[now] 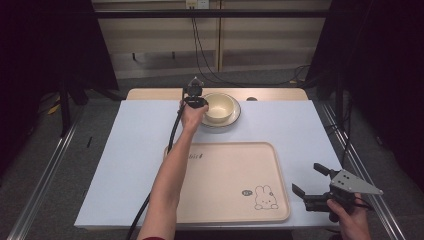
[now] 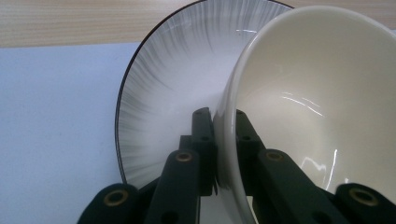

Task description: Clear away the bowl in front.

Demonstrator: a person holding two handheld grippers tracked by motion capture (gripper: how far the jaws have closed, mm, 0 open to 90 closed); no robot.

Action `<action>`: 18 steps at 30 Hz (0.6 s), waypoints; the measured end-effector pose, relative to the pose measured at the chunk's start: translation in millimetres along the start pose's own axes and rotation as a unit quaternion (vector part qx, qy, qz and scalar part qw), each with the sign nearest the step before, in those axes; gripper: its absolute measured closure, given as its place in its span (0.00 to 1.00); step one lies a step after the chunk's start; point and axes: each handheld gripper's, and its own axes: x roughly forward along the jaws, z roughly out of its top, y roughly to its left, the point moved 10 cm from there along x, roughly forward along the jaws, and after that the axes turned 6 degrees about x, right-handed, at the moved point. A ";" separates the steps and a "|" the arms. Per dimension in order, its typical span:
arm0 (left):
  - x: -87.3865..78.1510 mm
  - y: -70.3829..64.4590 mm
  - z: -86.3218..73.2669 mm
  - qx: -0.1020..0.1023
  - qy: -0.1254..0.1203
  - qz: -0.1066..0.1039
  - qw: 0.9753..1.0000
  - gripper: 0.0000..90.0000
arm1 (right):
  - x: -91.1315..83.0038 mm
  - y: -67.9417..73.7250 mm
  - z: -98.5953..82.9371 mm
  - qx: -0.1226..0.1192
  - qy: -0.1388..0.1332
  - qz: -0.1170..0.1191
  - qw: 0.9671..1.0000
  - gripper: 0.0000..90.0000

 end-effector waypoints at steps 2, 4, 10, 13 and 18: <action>-1.2 0.4 -0.9 -0.003 0.002 -0.005 1.000 0.93 | 0.1 -0.2 0.1 0.000 0.000 -0.001 1.000 0.00; -2.6 1.3 -0.8 -0.012 -0.001 -0.007 1.000 0.93 | 0.1 -0.2 0.1 0.001 0.000 0.000 1.000 0.00; -6.3 2.8 1.7 -0.022 -0.003 -0.008 1.000 0.93 | 0.7 -0.3 -0.2 0.009 -0.001 0.001 1.000 0.00; -8.7 4.3 1.4 -0.020 0.002 -0.006 1.000 0.93 | 1.5 -0.5 -0.3 0.012 0.000 0.002 1.000 0.00; -10.0 8.7 0.6 -0.035 -0.007 -0.014 0.999 0.93 | 1.7 -0.3 -0.5 0.011 -0.002 -0.001 1.000 0.00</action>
